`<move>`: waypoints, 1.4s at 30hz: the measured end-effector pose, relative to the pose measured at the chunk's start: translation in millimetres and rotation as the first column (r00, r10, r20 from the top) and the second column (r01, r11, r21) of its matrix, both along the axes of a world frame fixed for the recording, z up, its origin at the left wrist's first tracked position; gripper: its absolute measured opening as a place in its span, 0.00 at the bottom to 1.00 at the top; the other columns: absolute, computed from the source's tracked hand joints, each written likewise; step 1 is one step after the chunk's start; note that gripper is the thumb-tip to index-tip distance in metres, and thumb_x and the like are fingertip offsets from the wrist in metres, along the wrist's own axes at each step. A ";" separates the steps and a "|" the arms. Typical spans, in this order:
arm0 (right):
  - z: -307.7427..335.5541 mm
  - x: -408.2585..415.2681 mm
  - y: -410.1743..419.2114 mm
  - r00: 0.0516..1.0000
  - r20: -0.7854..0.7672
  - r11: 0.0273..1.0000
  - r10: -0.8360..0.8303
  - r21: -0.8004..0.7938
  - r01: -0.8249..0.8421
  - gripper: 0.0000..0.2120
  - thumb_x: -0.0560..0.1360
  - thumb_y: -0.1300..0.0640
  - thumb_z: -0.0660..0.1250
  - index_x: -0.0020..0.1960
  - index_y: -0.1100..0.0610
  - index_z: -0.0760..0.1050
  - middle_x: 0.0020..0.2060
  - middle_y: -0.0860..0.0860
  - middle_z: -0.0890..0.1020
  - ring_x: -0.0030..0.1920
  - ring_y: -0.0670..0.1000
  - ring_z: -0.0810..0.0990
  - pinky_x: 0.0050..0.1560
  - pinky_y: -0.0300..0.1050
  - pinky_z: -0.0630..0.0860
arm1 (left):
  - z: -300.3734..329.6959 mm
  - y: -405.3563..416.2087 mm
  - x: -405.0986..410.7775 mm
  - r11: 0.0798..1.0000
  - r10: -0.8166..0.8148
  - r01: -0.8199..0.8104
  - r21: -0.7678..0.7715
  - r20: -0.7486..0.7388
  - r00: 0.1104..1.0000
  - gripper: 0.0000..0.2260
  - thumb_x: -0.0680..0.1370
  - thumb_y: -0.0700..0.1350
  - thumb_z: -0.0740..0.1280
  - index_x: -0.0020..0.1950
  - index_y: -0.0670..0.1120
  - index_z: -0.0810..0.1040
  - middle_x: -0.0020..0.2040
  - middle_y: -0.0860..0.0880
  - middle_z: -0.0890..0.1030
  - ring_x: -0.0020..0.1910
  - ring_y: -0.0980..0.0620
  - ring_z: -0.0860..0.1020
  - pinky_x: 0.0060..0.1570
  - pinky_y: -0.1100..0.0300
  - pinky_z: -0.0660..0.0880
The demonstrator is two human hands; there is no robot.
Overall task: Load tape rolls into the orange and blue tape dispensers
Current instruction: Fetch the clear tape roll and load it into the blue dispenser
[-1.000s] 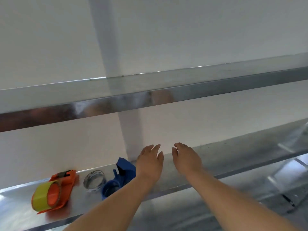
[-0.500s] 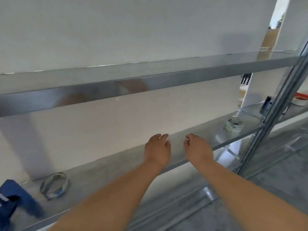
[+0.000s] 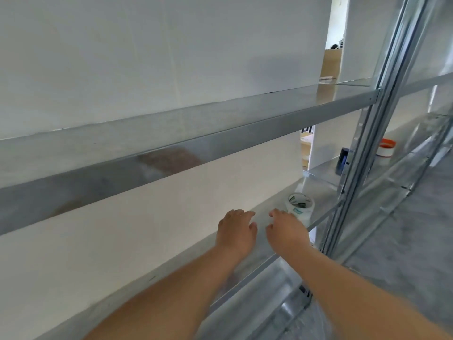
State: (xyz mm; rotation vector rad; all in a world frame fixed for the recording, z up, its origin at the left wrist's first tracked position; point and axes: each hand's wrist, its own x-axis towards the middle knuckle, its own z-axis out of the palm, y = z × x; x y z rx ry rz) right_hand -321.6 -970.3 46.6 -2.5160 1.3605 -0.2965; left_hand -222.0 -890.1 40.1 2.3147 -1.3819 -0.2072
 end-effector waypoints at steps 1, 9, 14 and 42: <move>-2.4 -4.0 -11.5 1.000 -0.013 1.000 -0.018 0.021 0.018 0.17 0.77 0.57 0.56 0.65 0.56 0.68 0.59 0.53 0.77 0.59 0.55 0.75 0.57 0.51 0.75 | -2.1 -11.6 -1.8 1.000 -0.019 0.019 0.024 -0.002 1.000 0.18 0.80 0.48 0.57 0.71 0.51 0.71 0.69 0.50 0.74 0.71 0.50 0.67 0.70 0.54 0.64; -29.7 -15.2 -111.4 0.991 -0.094 0.995 -0.098 -0.038 0.095 0.18 0.76 0.58 0.59 0.65 0.57 0.65 0.63 0.53 0.74 0.64 0.55 0.71 0.61 0.48 0.70 | -17.0 -90.5 -7.4 0.992 -0.057 0.060 0.111 -0.032 0.998 0.18 0.80 0.48 0.57 0.70 0.53 0.72 0.69 0.51 0.74 0.71 0.51 0.66 0.70 0.53 0.62; -54.4 -9.6 -171.0 0.980 -0.196 0.998 -0.030 -0.054 0.020 0.20 0.75 0.57 0.58 0.66 0.56 0.68 0.64 0.51 0.75 0.67 0.53 0.69 0.66 0.48 0.64 | -21.5 -127.3 -10.9 0.987 0.035 -0.022 0.157 -0.082 0.996 0.19 0.81 0.48 0.57 0.72 0.53 0.68 0.73 0.52 0.69 0.75 0.51 0.60 0.73 0.56 0.55; -33.4 53.8 -44.0 0.571 0.244 0.532 0.784 0.210 -0.820 0.17 0.81 0.58 0.52 0.67 0.51 0.67 0.65 0.50 0.74 0.64 0.53 0.71 0.63 0.49 0.65 | -8.1 16.7 -5.1 0.366 0.508 -0.927 -0.084 -0.816 0.275 0.25 0.79 0.51 0.65 0.74 0.47 0.63 0.66 0.48 0.74 0.63 0.45 0.75 0.64 0.52 0.72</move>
